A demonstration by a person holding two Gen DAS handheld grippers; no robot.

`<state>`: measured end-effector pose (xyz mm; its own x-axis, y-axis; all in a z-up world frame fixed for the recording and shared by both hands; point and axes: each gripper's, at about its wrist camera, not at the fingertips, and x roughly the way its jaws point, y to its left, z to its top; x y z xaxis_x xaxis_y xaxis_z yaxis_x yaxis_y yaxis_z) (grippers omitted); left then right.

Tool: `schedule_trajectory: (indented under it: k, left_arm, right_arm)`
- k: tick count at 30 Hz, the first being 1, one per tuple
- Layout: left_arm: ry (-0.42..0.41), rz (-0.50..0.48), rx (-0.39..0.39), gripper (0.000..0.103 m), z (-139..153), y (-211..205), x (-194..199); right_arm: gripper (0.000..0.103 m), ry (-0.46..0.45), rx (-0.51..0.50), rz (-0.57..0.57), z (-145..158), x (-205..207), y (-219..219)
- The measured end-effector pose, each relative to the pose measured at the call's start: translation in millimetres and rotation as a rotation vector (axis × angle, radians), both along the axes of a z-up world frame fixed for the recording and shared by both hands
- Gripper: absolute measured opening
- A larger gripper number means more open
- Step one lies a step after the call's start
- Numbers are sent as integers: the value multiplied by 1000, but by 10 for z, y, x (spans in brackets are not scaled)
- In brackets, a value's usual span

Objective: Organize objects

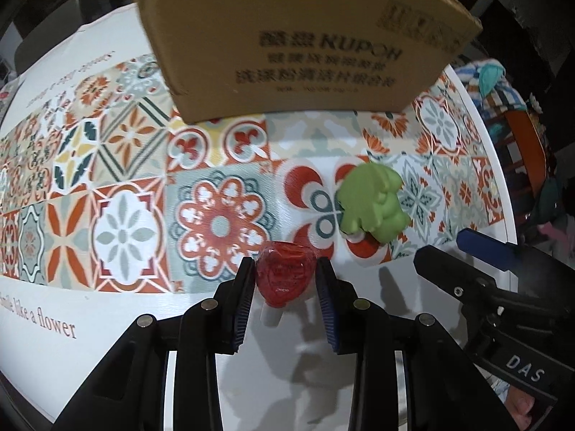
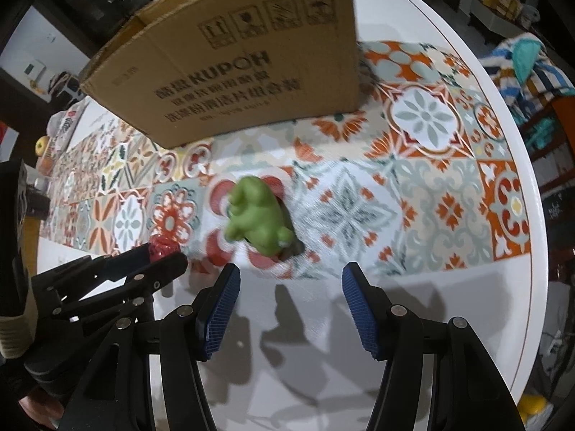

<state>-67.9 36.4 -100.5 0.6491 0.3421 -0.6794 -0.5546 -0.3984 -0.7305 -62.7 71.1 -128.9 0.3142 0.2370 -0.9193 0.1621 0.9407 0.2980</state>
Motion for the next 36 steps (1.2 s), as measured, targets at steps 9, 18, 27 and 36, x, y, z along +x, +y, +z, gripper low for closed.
schedule_trajectory:
  k: [9,18,27,36]
  left_arm:
    - [-1,84,-44,34,-103,55,-164]
    - [-18,121,-88,34,-213,119,-182]
    - [-43,149,-120,34,-266,144,-157]
    - [-58,188,-126,34,-181,131,-182]
  right_arm:
    - [60,-48,17,39,33,298,126]
    - [60,-7,17,61,-218,504,225]
    - [48,20,8,66,-368,570,295]
    - [41,14,11,62,-331,541,287]
